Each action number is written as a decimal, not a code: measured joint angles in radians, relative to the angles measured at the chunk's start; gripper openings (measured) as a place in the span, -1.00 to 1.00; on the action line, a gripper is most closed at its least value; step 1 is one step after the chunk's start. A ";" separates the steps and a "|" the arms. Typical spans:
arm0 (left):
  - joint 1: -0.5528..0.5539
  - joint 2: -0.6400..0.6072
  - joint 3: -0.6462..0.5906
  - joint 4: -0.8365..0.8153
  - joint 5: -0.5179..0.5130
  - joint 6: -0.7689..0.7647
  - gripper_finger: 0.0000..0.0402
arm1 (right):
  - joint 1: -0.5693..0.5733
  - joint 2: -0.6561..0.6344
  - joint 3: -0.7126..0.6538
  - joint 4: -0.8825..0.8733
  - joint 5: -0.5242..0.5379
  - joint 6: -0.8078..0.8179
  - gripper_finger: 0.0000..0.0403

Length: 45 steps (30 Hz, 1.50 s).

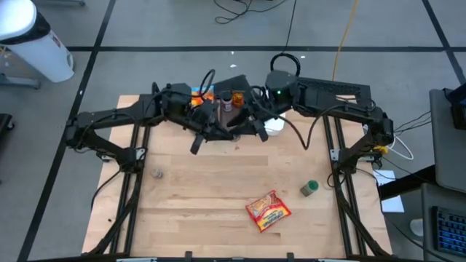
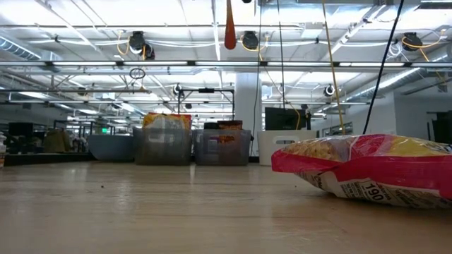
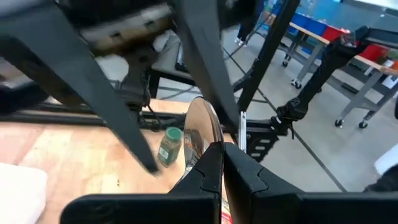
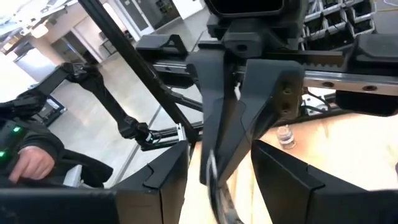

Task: Pick & Place Food Item
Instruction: Put the orange spoon into the white bin

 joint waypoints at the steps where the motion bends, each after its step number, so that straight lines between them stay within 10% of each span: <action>1: 0.003 0.000 0.000 0.005 -0.001 0.000 -0.99 | 0.002 0.000 0.000 -0.002 0.000 -0.001 -0.16; 20: 0.026 0.000 0.000 0.003 0.007 -0.001 -0.99 | 0.008 -0.001 0.000 -0.022 -0.027 0.001 -0.18; 45: 0.026 -0.001 0.000 -0.006 0.018 -0.002 -0.98 | 0.008 -0.002 0.000 -0.014 -0.031 -0.063 -0.97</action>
